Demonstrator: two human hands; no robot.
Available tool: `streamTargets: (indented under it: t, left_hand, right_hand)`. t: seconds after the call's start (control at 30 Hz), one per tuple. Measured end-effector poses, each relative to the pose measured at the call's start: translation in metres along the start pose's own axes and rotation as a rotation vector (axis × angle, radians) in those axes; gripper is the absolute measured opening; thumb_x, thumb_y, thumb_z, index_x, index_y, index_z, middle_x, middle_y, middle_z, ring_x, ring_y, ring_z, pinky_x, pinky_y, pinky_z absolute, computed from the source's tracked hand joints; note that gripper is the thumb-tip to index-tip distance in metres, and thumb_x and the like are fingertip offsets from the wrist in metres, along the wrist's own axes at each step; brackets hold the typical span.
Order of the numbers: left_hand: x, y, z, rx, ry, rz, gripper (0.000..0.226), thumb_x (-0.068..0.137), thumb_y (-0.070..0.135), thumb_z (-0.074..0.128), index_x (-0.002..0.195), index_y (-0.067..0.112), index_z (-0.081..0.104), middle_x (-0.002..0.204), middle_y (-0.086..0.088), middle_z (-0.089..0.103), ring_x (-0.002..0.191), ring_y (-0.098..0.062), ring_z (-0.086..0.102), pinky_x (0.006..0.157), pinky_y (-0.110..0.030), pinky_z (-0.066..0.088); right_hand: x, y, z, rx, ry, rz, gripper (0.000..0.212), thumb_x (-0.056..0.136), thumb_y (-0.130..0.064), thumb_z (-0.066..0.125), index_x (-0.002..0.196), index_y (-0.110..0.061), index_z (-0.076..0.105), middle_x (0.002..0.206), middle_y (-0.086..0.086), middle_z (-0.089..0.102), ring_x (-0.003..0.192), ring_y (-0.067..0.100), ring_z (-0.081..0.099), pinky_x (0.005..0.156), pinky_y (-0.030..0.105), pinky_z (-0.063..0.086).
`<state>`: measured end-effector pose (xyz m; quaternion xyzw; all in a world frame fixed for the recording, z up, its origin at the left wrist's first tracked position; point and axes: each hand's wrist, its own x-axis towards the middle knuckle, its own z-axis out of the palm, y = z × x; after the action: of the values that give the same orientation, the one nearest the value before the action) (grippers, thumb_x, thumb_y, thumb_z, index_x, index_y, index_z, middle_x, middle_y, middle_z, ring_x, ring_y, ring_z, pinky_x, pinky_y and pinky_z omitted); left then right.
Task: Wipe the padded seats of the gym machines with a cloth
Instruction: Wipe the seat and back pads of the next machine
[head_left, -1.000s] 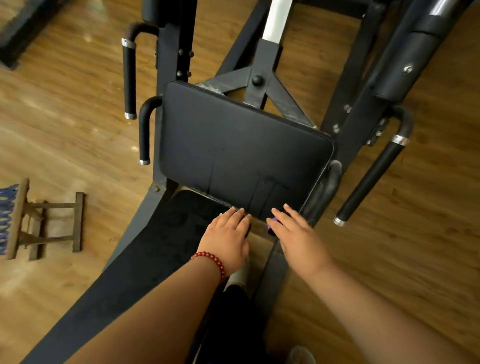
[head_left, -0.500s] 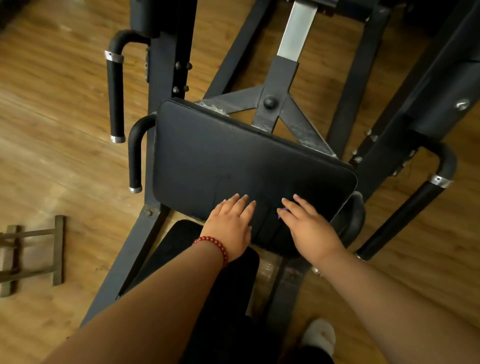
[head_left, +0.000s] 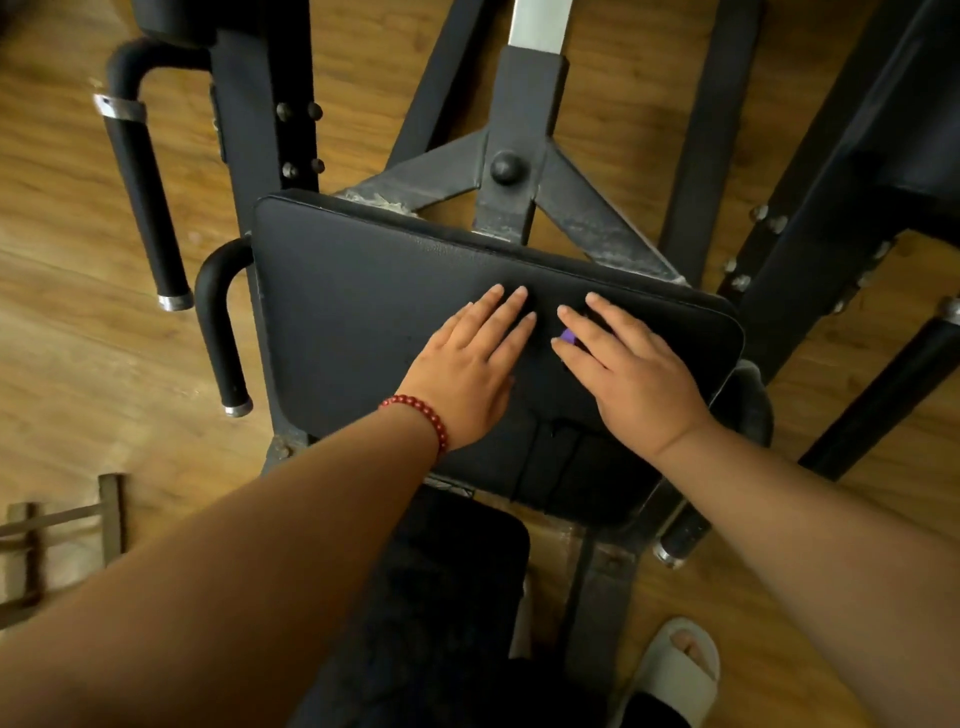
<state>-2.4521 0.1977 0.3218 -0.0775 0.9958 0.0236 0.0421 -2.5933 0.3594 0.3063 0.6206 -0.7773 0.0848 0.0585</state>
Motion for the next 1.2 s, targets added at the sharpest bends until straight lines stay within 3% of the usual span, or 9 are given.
streamTargets:
  t: [0.13, 0.23, 0.33, 0.4, 0.5, 0.67, 0.87, 1.07, 1.2]
  left_hand:
    - [0.023, -0.016, 0.015, 0.147, 0.115, 0.198, 0.065, 0.091, 0.032, 0.035, 0.148, 0.004, 0.031, 0.157, -0.016, 0.026, 0.145, -0.033, 0.023, 0.119, -0.044, 0.016]
    - [0.035, -0.025, 0.033, 0.235, 0.135, 0.278, 0.068, 0.096, 0.039, 0.035, 0.152, 0.006, 0.016, 0.159, -0.013, 0.012, 0.147, -0.032, 0.013, 0.12, -0.044, 0.011]
    - [0.042, -0.033, 0.053, 0.281, 0.201, 0.306, 0.073, 0.098, 0.046, 0.028, 0.153, 0.009, -0.003, 0.16, -0.008, 0.005, 0.149, -0.029, -0.004, 0.121, -0.041, 0.0]
    - [0.045, -0.036, 0.063, 0.291, 0.272, 0.306, 0.074, 0.098, 0.048, 0.031, 0.153, 0.009, 0.001, 0.158, -0.011, 0.01, 0.149, -0.027, -0.01, 0.121, -0.041, -0.002]
    - [0.049, -0.036, 0.075, 0.282, 0.373, 0.302, 0.073, 0.097, 0.05, 0.038, 0.152, 0.008, 0.013, 0.157, -0.012, 0.015, 0.149, -0.029, 0.0, 0.121, -0.043, 0.004]
    - [0.052, -0.036, 0.085, 0.285, 0.466, 0.314, 0.073, 0.096, 0.051, 0.038, 0.152, 0.008, 0.019, 0.157, -0.011, 0.019, 0.145, -0.033, 0.019, 0.12, -0.042, 0.007]
    - [0.051, -0.036, 0.089, 0.265, 0.532, 0.303, 0.074, 0.094, 0.051, 0.04, 0.151, 0.007, 0.023, 0.156, -0.01, 0.019, 0.145, -0.032, 0.021, 0.12, -0.043, 0.009]
    - [0.051, -0.037, 0.092, 0.268, 0.538, 0.3, 0.074, 0.093, 0.052, 0.04, 0.151, 0.007, 0.025, 0.157, -0.01, 0.018, 0.145, -0.031, 0.02, 0.12, -0.043, 0.01]
    - [0.051, -0.037, 0.094, 0.271, 0.551, 0.296, 0.075, 0.092, 0.052, 0.04, 0.151, 0.008, 0.026, 0.156, -0.01, 0.019, 0.145, -0.031, 0.021, 0.12, -0.043, 0.011]
  right_hand:
    - [-0.01, 0.016, 0.006, -0.033, 0.047, 0.092, 0.048, 0.087, -0.003, 0.056, 0.135, -0.013, 0.055, 0.149, 0.011, 0.042, 0.14, 0.033, 0.031, 0.116, 0.045, 0.02]
    - [-0.011, 0.018, 0.018, -0.05, 0.064, 0.09, 0.053, 0.089, -0.015, 0.064, 0.14, -0.015, 0.048, 0.151, 0.011, 0.038, 0.141, 0.034, 0.029, 0.118, 0.047, 0.019]
    - [-0.015, 0.022, 0.033, -0.093, 0.104, 0.021, 0.057, 0.088, -0.009, 0.065, 0.142, -0.015, 0.047, 0.152, 0.008, 0.032, 0.141, 0.033, 0.026, 0.12, 0.044, 0.015]
    - [-0.016, 0.025, 0.04, -0.144, 0.145, -0.028, 0.048, 0.095, -0.016, 0.058, 0.141, -0.014, 0.049, 0.152, 0.008, 0.036, 0.141, 0.033, 0.029, 0.119, 0.043, 0.017]
    - [-0.016, 0.028, 0.048, -0.227, 0.162, -0.075, 0.041, 0.103, -0.034, 0.045, 0.137, -0.014, 0.054, 0.147, 0.008, 0.046, 0.138, 0.035, 0.034, 0.117, 0.045, 0.024]
    - [-0.009, 0.027, 0.049, -0.163, 0.22, -0.069, 0.04, 0.105, -0.009, 0.029, 0.133, -0.01, 0.058, 0.14, 0.01, 0.053, 0.135, 0.034, 0.039, 0.114, 0.043, 0.028]
    - [-0.016, 0.011, 0.063, -0.14, 0.261, 0.026, 0.039, 0.103, -0.004, 0.032, 0.133, -0.008, 0.057, 0.14, 0.013, 0.053, 0.134, 0.034, 0.039, 0.114, 0.039, 0.026]
    - [-0.023, 0.025, 0.049, -0.169, 0.13, -0.178, 0.045, 0.105, -0.007, 0.022, 0.131, -0.008, 0.06, 0.138, 0.012, 0.055, 0.131, 0.035, 0.046, 0.108, 0.042, 0.035]
    - [-0.007, 0.023, 0.042, -0.143, 0.198, -0.022, 0.046, 0.105, -0.008, 0.021, 0.131, -0.006, 0.059, 0.139, 0.014, 0.054, 0.134, 0.036, 0.041, 0.106, 0.043, 0.036]
